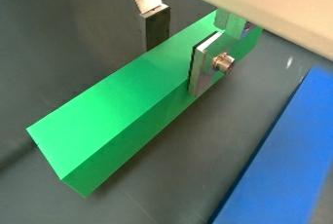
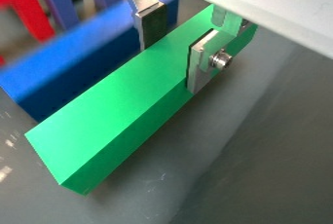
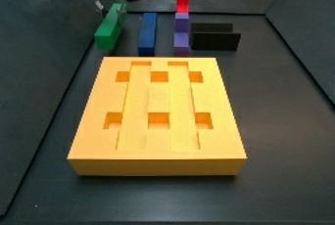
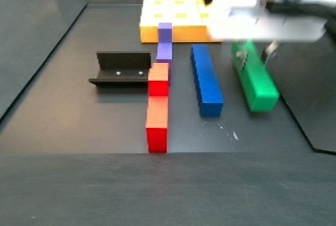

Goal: Pick up the green object. Move up. Move to above the board. Insert the green object.
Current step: Move up, then move to above the board.

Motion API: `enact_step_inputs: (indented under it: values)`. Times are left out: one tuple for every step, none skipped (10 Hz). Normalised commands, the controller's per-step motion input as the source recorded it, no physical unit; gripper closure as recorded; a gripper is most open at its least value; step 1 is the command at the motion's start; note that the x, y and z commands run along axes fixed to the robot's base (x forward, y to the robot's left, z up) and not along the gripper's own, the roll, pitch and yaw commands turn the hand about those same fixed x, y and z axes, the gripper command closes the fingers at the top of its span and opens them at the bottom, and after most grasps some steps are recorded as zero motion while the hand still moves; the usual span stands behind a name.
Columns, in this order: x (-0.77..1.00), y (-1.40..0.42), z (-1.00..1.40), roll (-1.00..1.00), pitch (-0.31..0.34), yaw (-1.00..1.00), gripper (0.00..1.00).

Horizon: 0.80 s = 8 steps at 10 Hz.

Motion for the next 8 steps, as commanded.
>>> enact_step_inputs:
  values:
    - [-0.05,0.01,0.37,0.05,0.033,-0.03,1.00]
    - [0.00,0.00,1.40,0.00,0.000,0.00,1.00]
    - [0.01,-0.01,1.40,0.00,0.009,0.01,1.00]
    - [-0.04,0.00,1.40,0.02,0.047,0.01,1.00]
    - [-0.03,0.00,1.40,0.05,0.025,0.01,1.00]
    - [0.02,0.00,1.40,0.01,0.048,0.01,1.00]
    - [0.03,0.00,1.40,0.00,0.083,0.00,1.00]
    - [0.00,-0.01,0.99,0.00,0.077,0.00,1.00]
